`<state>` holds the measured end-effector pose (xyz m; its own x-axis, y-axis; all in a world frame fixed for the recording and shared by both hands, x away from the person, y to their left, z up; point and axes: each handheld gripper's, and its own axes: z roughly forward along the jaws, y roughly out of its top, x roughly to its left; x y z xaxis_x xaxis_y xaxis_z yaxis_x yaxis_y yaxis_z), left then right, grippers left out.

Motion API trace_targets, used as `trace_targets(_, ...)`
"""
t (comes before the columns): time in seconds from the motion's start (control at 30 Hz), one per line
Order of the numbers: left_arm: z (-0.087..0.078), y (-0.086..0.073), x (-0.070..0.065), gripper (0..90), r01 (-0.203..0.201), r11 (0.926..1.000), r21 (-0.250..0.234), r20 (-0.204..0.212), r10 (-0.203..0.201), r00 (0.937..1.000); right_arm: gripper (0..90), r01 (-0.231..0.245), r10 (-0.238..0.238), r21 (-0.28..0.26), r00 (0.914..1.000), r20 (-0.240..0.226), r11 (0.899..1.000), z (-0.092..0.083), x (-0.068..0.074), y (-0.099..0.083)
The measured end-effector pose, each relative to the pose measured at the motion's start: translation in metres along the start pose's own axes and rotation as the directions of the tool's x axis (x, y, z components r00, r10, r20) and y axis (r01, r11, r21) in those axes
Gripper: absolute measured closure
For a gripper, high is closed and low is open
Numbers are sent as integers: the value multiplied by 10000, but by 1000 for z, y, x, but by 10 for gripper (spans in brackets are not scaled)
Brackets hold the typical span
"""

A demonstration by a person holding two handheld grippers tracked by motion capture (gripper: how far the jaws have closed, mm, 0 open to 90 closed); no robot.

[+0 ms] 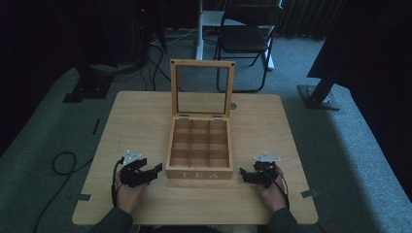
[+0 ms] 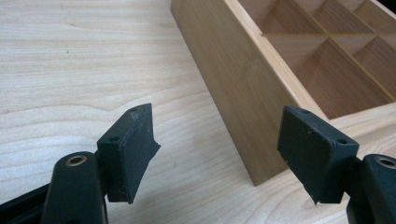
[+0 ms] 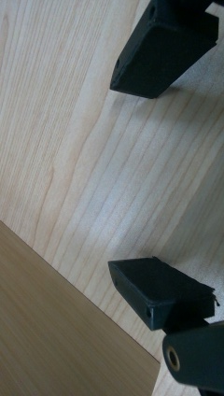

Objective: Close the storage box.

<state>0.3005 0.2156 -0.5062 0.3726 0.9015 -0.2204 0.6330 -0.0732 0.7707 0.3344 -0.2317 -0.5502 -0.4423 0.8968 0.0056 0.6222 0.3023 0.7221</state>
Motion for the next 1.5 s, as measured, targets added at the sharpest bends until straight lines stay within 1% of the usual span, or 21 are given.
trace_targets(0.07,0,-1,0,296,6,10000,61,-4,-6,10000,120,11,-11,0,10000,-6,10000,0,0,0)
trace_targets(0.17,1,0,1,297,2,10000,54,-1,-2,10000,120,7,-7,-2,10000,-6,10000,0,0,0)
trace_targets(0.2,1,0,1,297,-85,9999,88,-12,85,10000,120,8,-8,1,10000,-6,10000,0,0,0)
trace_targets(0.27,1,0,0,297,-83,9999,83,-31,83,10000,120,12,-12,-2,10000,-5,10000,0,0,0)
trace_targets(0.37,3,0,0,296,-192,9997,153,-202,195,9996,120,5,-5,-2,10000,-8,10000,0,0,0)
trace_targets(0.5,5,0,1,296,-200,9997,171,-180,203,9996,120,28,-28,-6,10000,-35,10000,1,0,0)
trace_targets(0.6,3,1,2,295,-108,9999,110,-221,110,9997,121,45,-45,-1,10000,-47,10000,1,0,1)
trace_targets(0.8,2,9,9,279,91,9999,56,-280,-90,9996,121,46,-46,-5,10000,-54,10000,1,0,1)
trace_targets(0.97,2,20,13,281,-143,9999,12,-398,143,9991,121,191,-191,3,9996,-215,9998,0,1,0)
trace_targets(1.17,4,28,18,271,78,10000,-31,-85,-78,9999,121,247,-247,-10,9994,-238,9997,0,2,0)
trace_targets(1.27,5,33,18,262,126,9999,-13,100,-126,9999,121,132,-132,-7,9998,-134,9999,0,2,0)
trace_targets(1.4,7,42,17,258,-4,10000,-68,313,6,9995,121,15,-15,4,10000,-6,10000,-1,3,-1)
trace_targets(1.5,8,49,14,255,-69,9996,-268,450,81,9990,121,17,-17,4,10000,-4,10000,-1,3,-1)
